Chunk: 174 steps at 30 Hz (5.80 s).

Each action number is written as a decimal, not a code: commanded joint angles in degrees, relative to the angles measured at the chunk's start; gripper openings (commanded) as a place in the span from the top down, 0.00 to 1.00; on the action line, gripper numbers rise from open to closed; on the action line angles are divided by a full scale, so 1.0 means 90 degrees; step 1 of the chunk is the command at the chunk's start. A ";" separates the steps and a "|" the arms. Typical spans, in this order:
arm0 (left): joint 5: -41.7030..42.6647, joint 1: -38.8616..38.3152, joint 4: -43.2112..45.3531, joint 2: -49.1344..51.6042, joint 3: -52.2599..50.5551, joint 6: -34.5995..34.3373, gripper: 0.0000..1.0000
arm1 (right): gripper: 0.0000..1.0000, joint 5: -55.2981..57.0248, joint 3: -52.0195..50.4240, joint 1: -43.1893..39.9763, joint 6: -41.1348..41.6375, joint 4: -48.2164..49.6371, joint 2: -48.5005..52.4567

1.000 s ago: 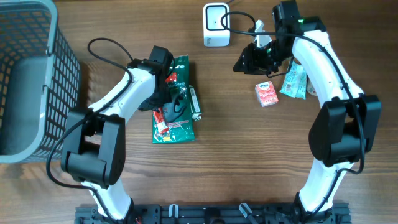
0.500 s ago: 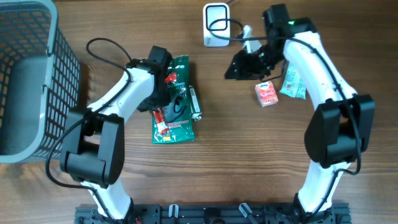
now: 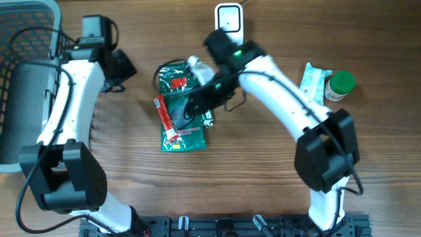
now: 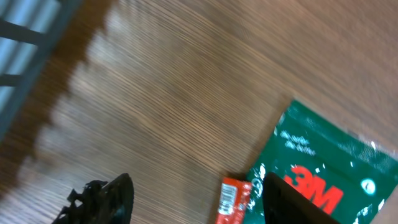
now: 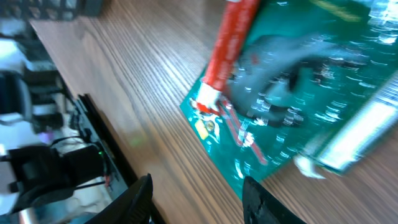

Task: Scan the item barcode
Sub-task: 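Lower the right gripper and pinch the red Nescafe stick, then lift the Nescafe stick and hold it in front of the scanner, then carry the Nescafe stick right and drop it by the tissue pack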

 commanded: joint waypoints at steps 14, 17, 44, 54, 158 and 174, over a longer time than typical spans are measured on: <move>0.0102 0.0697 0.0306 0.0015 0.0029 0.0049 0.00 | 0.88 0.2761 -0.0012 0.1634 0.2300 0.1634 0.0661; 0.0102 0.0697 0.0306 0.0015 0.0029 0.0049 0.00 | 0.71 0.2956 -0.0010 0.1654 0.2424 0.1756 0.0661; 0.0102 0.0697 0.0306 0.0015 0.0029 0.0049 0.00 | 0.69 0.3951 -0.0012 0.2147 0.2419 0.1775 0.1336; 0.0102 0.0697 0.0306 0.0015 0.0029 0.0049 0.00 | 0.69 0.3893 -0.0216 0.2147 0.2652 0.1773 0.1562; 0.0102 0.0697 0.0306 0.0015 0.0029 0.0049 0.00 | 0.96 0.7164 0.0049 -0.1365 -0.5294 0.4656 -0.0282; 0.0102 0.0697 0.0306 0.0015 0.0029 0.0049 0.00 | 0.96 0.4607 -0.0313 -0.2970 -0.0493 -0.0998 -0.2266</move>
